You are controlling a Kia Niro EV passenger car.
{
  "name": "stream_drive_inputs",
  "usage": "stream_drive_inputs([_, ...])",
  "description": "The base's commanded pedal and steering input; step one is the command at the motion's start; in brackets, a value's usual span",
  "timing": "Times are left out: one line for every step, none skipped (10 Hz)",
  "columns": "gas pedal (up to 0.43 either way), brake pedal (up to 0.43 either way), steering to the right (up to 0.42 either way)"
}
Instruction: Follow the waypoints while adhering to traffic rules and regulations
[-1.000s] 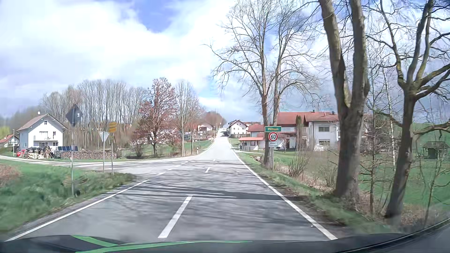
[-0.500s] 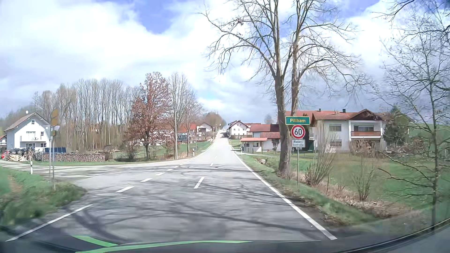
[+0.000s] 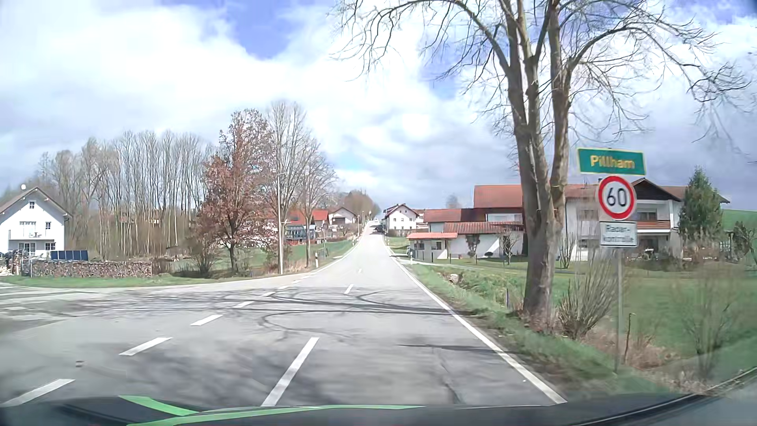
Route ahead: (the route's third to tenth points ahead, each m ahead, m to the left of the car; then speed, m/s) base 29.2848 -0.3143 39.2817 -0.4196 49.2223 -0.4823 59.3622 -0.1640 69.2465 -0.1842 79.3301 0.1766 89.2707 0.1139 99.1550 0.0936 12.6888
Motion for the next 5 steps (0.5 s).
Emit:
stream_drive_inputs([0.11, 0.0, -0.001])
stream_drive_inputs([0.11, 0.0, 0.0])
stream_drive_inputs([0.118, 0.0, -0.001])
stream_drive_inputs([0.13, 0.0, -0.001])
stream_drive_inputs([0.138, 0.0, 0.0])
